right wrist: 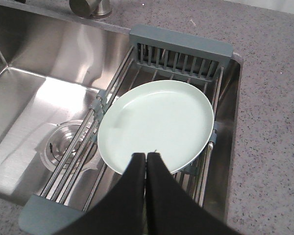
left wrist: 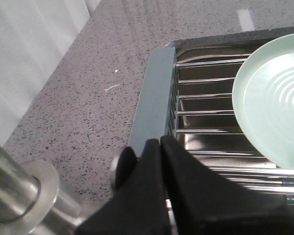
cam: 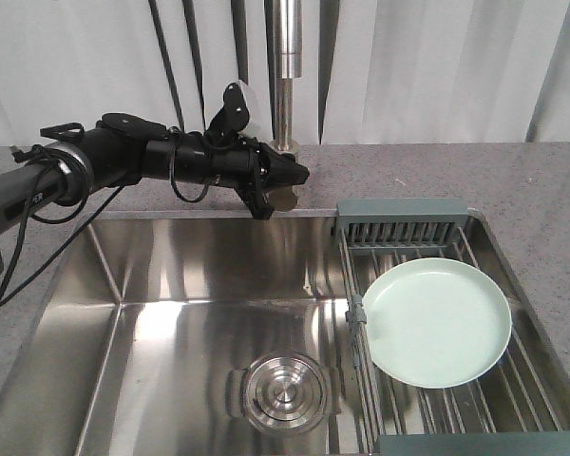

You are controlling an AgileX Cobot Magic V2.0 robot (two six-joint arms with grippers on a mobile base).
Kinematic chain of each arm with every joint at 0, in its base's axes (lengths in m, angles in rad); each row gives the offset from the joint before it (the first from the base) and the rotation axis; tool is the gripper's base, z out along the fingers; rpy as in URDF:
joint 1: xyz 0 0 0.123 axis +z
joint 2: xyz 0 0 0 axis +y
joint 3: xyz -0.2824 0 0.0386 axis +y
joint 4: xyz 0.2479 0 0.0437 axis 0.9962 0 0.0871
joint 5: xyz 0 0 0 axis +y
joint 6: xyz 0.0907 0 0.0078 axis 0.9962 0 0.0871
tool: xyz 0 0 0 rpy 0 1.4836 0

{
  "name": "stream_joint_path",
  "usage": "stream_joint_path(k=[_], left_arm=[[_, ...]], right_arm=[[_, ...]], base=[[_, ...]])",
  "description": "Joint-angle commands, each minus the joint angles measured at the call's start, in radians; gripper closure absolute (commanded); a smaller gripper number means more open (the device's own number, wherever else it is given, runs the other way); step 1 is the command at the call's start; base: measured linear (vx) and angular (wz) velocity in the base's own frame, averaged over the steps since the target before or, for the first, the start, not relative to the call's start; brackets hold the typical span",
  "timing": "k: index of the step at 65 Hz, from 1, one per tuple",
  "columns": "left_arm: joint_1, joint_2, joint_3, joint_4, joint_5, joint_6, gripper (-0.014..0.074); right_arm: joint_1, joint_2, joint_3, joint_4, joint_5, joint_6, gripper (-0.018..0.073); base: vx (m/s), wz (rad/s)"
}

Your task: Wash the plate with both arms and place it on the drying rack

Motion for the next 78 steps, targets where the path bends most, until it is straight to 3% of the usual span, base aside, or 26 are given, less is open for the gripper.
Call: stream_joint_path(k=[1,15,24,29,37,43,46,57,67,78], left_arm=[[0.009,-0.065,-0.032,-0.098,-0.054,0.0,0.0604],[0.014,-0.129,-0.032,-0.06,0.158,-0.089,0.0604],[0.016,-0.202,-0.032,0.074,0.192,-0.215,0.0604],[0.016,-0.251,-0.032,0.179,0.16,-0.333,0.0604],[0.016,-0.328,-0.032,0.41,0.126,-0.595,0.0604],[0.016,-0.389,-0.032,0.589,0.084,-0.837,0.0604],[0.018,-0.418,-0.032,0.727,0.075,-1.001,0.0604],[0.019,-0.51,0.009,1.09,0.047,-1.379,0.0604],[0.019,-0.651,0.209,1.265,-0.101,-1.604,0.0603],[0.033,-0.83,0.5,1.279,-0.263,-1.703,0.0603]], right_arm=[[-0.004,0.002,-0.026,-0.007,-0.066,-0.003,0.0568],[-0.004,0.002,-0.026,-0.007,-0.066,-0.003,0.0568],[-0.004,0.002,-0.026,-0.007,-0.065,-0.003,0.0568],[-0.004,0.002,-0.026,-0.007,-0.065,-0.003,0.0568],[-0.004,0.002,-0.026,-0.007,-0.065,-0.003,0.0568],[-0.004,0.002,-0.026,-0.007,-0.065,-0.003,0.0568],[-0.004,0.002,-0.026,-0.007,-0.065,-0.003,0.0568],[-0.004,0.002,-0.026,-0.007,-0.065,-0.003,0.0568],[-0.004,0.002,-0.026,-0.007,-0.065,-0.003,0.0568],[-0.004,0.002,-0.026,-0.007,-0.065,-0.003,0.0568]], base=[[0.0,0.0],[0.0,0.0],[0.0,0.0],[0.0,0.0],[0.0,0.0],[0.0,0.0],[0.0,0.0],[0.0,0.0],[0.0,0.0],[0.0,0.0]])
